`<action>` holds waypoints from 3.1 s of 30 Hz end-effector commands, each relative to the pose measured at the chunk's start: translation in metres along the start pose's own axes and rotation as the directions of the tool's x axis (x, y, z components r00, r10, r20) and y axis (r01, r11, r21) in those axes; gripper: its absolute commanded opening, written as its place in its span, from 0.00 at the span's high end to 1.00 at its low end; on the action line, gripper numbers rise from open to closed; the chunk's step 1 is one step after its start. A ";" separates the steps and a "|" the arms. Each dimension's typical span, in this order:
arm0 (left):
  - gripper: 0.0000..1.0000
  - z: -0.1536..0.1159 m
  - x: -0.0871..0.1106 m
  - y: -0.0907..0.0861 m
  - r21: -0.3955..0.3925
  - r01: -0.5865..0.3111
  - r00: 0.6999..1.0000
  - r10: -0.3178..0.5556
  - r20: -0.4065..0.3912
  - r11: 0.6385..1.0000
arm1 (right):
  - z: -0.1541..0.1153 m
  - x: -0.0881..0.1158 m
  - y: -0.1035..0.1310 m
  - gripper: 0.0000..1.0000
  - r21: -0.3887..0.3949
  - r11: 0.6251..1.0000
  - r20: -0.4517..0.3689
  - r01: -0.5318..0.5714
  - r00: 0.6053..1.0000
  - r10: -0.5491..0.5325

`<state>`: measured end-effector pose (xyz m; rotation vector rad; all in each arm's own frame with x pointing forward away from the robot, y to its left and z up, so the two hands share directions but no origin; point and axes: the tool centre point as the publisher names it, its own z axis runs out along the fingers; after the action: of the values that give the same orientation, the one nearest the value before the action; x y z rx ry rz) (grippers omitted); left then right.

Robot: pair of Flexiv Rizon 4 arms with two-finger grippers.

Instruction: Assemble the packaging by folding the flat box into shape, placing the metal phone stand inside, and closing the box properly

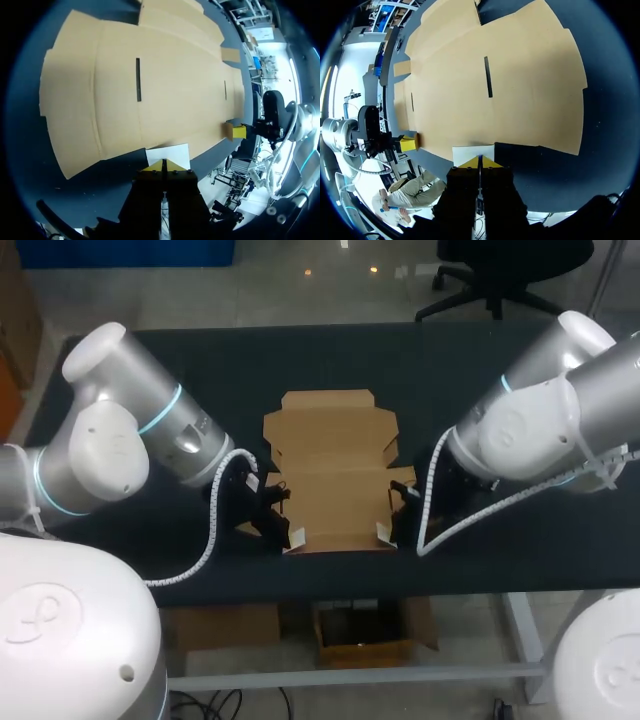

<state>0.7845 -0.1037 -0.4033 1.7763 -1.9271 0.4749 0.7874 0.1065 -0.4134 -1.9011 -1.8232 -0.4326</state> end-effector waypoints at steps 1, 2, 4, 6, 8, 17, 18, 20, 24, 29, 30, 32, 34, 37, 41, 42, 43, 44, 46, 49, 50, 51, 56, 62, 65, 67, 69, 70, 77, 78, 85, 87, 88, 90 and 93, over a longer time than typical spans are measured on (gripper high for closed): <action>1.00 0.004 0.001 -0.001 -0.006 0.001 1.000 -0.001 0.006 1.000 | 0.000 0.003 -0.006 1.00 -0.016 1.000 0.020 0.002 1.000 -0.001; 1.00 0.005 0.002 -0.001 -0.007 0.000 1.000 0.000 0.007 1.000 | 0.001 0.004 -0.007 1.00 -0.015 1.000 0.023 0.006 1.000 -0.006; 1.00 0.007 0.002 -0.001 -0.006 -0.002 1.000 0.002 0.007 1.000 | 0.002 0.005 -0.006 1.00 -0.017 1.000 0.030 0.008 1.000 -0.008; 1.00 0.008 0.002 -0.002 0.002 -0.007 1.000 0.007 0.004 1.000 | 0.002 0.005 -0.005 1.00 -0.016 1.000 0.032 0.011 0.999 -0.010; 1.00 0.009 0.002 -0.001 0.009 -0.009 1.000 0.009 0.006 1.000 | 0.004 0.005 -0.003 1.00 -0.014 1.000 0.032 0.013 0.999 -0.012; 1.00 0.015 0.008 0.001 0.048 -0.009 0.999 0.007 0.035 0.999 | 0.013 0.003 0.006 1.00 0.009 1.000 0.035 0.006 0.999 -0.007; 1.00 0.016 0.008 0.001 0.051 -0.007 0.999 0.005 0.040 0.999 | 0.014 0.002 0.006 1.00 0.011 1.000 0.035 0.005 0.999 -0.005; 1.00 0.019 0.009 0.001 0.079 0.008 0.998 -0.014 0.066 0.997 | 0.016 0.000 0.008 1.00 0.016 1.000 0.036 -0.002 0.999 0.001; 1.00 0.022 0.009 0.002 0.108 0.027 0.995 -0.037 0.093 0.994 | 0.019 -0.004 0.009 1.00 0.023 1.000 0.039 -0.014 0.999 0.013; 1.00 0.025 0.005 0.003 0.125 0.048 0.993 -0.061 0.100 0.991 | 0.019 -0.007 0.008 1.00 0.024 0.999 0.030 -0.021 0.999 0.021; 1.00 0.024 0.005 0.004 0.139 0.056 0.992 -0.071 0.107 0.989 | 0.018 -0.008 0.008 1.00 0.022 1.000 0.029 -0.021 0.999 0.021; 1.00 0.022 0.004 0.006 0.145 0.057 0.991 -0.073 0.110 0.988 | 0.016 -0.007 0.006 1.00 0.015 1.000 0.027 -0.020 0.999 0.020; 1.00 0.020 0.004 0.007 0.167 0.063 0.989 -0.084 0.122 0.984 | 0.014 -0.005 0.004 1.00 0.005 1.000 0.025 -0.016 1.000 0.016; 1.00 0.013 0.005 0.009 0.188 0.058 0.988 -0.083 0.128 0.980 | 0.006 -0.004 0.001 1.00 -0.019 1.000 0.014 -0.013 1.000 0.013; 1.00 -0.005 0.005 0.008 0.220 0.051 0.989 -0.079 0.121 0.974 | -0.010 -0.003 -0.003 1.00 -0.053 0.999 -0.012 0.000 1.000 0.000; 1.00 -0.010 0.004 0.007 0.226 0.052 0.990 -0.080 0.115 0.973 | -0.014 -0.004 -0.003 1.00 -0.060 0.998 -0.014 0.004 1.000 -0.005; 1.00 -0.014 0.003 0.006 0.229 0.049 0.991 -0.076 0.110 0.972 | -0.018 -0.003 -0.003 1.00 -0.067 0.998 -0.016 0.006 1.000 -0.007; 1.00 -0.019 0.002 0.005 0.232 0.046 0.992 -0.072 0.106 0.972 | -0.022 -0.004 -0.003 1.00 -0.070 0.997 -0.028 0.019 0.999 -0.021; 1.00 -0.028 0.001 0.003 0.238 0.031 0.994 -0.055 0.092 0.971 | -0.029 -0.004 -0.002 1.00 -0.078 0.997 -0.034 0.024 0.999 -0.027; 1.00 -0.040 0.000 0.001 0.250 0.020 0.996 -0.041 0.079 0.968 | -0.039 -0.007 0.002 1.00 -0.082 0.996 -0.054 0.036 0.998 -0.041; 1.00 -0.044 -0.001 0.001 0.252 0.018 0.996 -0.039 0.078 0.968 | -0.042 -0.008 0.003 1.00 -0.084 0.996 -0.054 0.035 0.998 -0.040; 1.00 -0.046 -0.001 0.001 0.252 0.018 0.996 -0.039 0.077 0.968 | -0.044 -0.008 0.003 1.00 -0.087 0.995 -0.059 0.039 0.997 -0.044; 1.00 -0.057 0.002 -0.002 0.253 0.003 0.997 -0.021 0.071 0.968 | -0.058 -0.013 0.010 1.00 -0.088 0.995 -0.086 0.053 0.994 -0.061; 1.00 -0.070 0.003 -0.011 0.246 -0.020 0.998 0.003 0.070 0.969 | -0.072 -0.019 0.023 1.00 -0.089 0.995 -0.115 0.055 0.991 -0.065; 1.00 -0.076 0.003 -0.019 0.248 -0.023 0.997 0.005 0.071 0.968 | -0.080 -0.020 0.029 1.00 -0.092 0.994 -0.117 0.054 0.991 -0.065; 0.99 -0.079 0.002 -0.024 0.248 -0.025 0.998 0.009 0.069 0.968 | -0.084 -0.020 0.032 1.00 -0.101 0.994 -0.116 0.050 0.991 -0.062; 0.80 -0.083 0.001 -0.028 0.250 -0.028 0.998 0.013 0.062 0.968 | -0.090 -0.021 0.036 0.95 -0.109 0.993 -0.118 0.043 0.991 -0.056; 0.71 -0.085 0.001 -0.031 0.250 -0.031 0.998 0.016 0.063 0.968 | -0.094 -0.023 0.039 0.87 -0.113 0.993 -0.116 0.036 0.992 -0.049; 0.00 -0.098 0.001 -0.040 0.262 -0.051 0.998 0.037 0.058 0.964 | -0.113 -0.032 0.055 0.51 -0.143 0.990 -0.143 0.014 0.989 -0.035; 0.00 -0.100 0.001 -0.042 0.264 -0.054 0.998 0.041 0.056 0.963 | -0.115 -0.033 0.057 0.35 -0.144 0.989 -0.145 0.016 0.989 -0.037; 0.00 -0.112 -0.004 -0.053 0.272 -0.066 0.998 0.057 0.040 0.960 | -0.124 -0.034 0.075 0.05 -0.154 0.988 -0.148 0.013 0.988 -0.036; 0.00 -0.116 -0.004 -0.055 0.275 -0.067 0.997 0.058 0.041 0.959 | -0.128 -0.035 0.079 0.00 -0.156 0.987 -0.148 0.025 0.988 -0.048; 0.00 -0.119 -0.005 -0.056 0.279 -0.067 0.997 0.057 0.042 0.958 | -0.130 -0.035 0.081 0.00 -0.157 0.987 -0.148 0.024 0.988 -0.047; 0.00 -0.125 -0.006 -0.059 0.283 -0.075 0.997 0.066 0.041 0.956 | -0.133 -0.035 0.086 0.00 -0.158 0.987 -0.149 0.033 0.987 -0.057; 0.00 -0.134 -0.008 -0.063 0.279 -0.093 0.996 0.087 0.035 0.956 | -0.139 -0.035 0.091 0.00 -0.163 0.985 -0.150 0.049 0.986 -0.074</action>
<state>0.8605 -0.0369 -0.3079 1.8976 -2.0387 0.8090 0.8834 0.0062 -0.3290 -1.8955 -1.7910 -0.7579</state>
